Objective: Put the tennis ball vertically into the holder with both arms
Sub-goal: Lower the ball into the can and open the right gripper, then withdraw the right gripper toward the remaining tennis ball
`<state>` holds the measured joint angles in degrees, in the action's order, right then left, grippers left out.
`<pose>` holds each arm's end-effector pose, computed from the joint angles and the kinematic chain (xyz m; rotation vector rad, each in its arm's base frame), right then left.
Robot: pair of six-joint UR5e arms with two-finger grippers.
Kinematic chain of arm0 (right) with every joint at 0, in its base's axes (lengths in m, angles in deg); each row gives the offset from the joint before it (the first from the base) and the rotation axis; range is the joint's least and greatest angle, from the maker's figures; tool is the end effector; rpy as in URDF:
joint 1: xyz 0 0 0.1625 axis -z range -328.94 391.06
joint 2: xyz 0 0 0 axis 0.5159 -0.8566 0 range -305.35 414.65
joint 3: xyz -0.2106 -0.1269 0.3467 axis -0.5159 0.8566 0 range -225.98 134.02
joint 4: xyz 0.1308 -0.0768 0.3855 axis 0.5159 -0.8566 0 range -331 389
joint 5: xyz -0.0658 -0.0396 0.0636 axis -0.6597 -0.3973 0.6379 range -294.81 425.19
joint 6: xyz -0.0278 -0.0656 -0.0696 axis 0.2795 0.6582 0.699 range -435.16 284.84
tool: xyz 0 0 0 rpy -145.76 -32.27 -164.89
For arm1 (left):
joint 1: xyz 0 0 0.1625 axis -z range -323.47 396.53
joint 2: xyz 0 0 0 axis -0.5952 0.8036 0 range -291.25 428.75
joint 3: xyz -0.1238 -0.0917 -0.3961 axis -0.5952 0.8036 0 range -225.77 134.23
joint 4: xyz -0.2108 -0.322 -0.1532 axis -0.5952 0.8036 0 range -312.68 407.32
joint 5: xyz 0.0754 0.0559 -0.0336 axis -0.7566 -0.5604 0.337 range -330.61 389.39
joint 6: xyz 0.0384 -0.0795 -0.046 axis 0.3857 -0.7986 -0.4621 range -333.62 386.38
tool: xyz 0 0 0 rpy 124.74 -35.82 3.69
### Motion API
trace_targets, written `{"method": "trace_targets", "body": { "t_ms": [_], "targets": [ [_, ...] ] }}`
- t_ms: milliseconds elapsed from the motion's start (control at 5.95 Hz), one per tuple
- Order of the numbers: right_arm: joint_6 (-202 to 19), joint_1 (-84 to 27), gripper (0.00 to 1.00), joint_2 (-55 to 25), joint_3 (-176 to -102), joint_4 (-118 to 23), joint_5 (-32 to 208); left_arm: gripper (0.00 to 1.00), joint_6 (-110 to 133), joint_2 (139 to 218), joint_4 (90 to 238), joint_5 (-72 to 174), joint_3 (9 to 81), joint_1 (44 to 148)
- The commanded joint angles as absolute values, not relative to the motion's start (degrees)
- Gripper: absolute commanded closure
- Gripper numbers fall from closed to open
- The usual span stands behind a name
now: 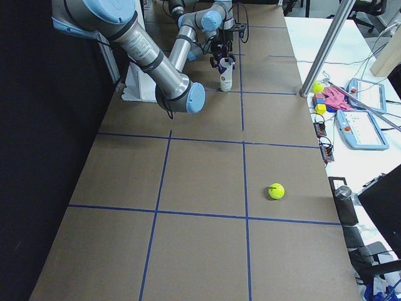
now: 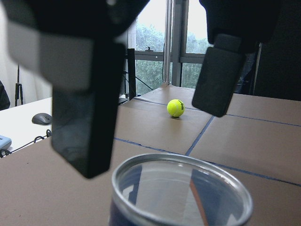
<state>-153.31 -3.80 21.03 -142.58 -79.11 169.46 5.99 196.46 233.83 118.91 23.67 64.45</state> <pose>-0.4884 -0.4727 0.0465 0.0923 -0.8112 0.2815 0.5433 -0.4397 0.2519 1.5177 1.3227 0.4604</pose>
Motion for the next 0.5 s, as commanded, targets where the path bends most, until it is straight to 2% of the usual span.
{"method": "trace_targets", "body": {
  "t_ms": [0, 336],
  "targets": [
    [-148.32, -4.01, 0.01, 18.64, -145.10, -79.10, 170.04, 0.11, 5.99, 196.46, 233.83, 118.87, 23.67, 64.48],
    [-142.25, -8.20, 0.00, 16.51, -146.27, -79.02, 175.53, 0.11, 6.08, 196.37, 234.00, 118.78, 23.67, 64.82]
  ]
}}
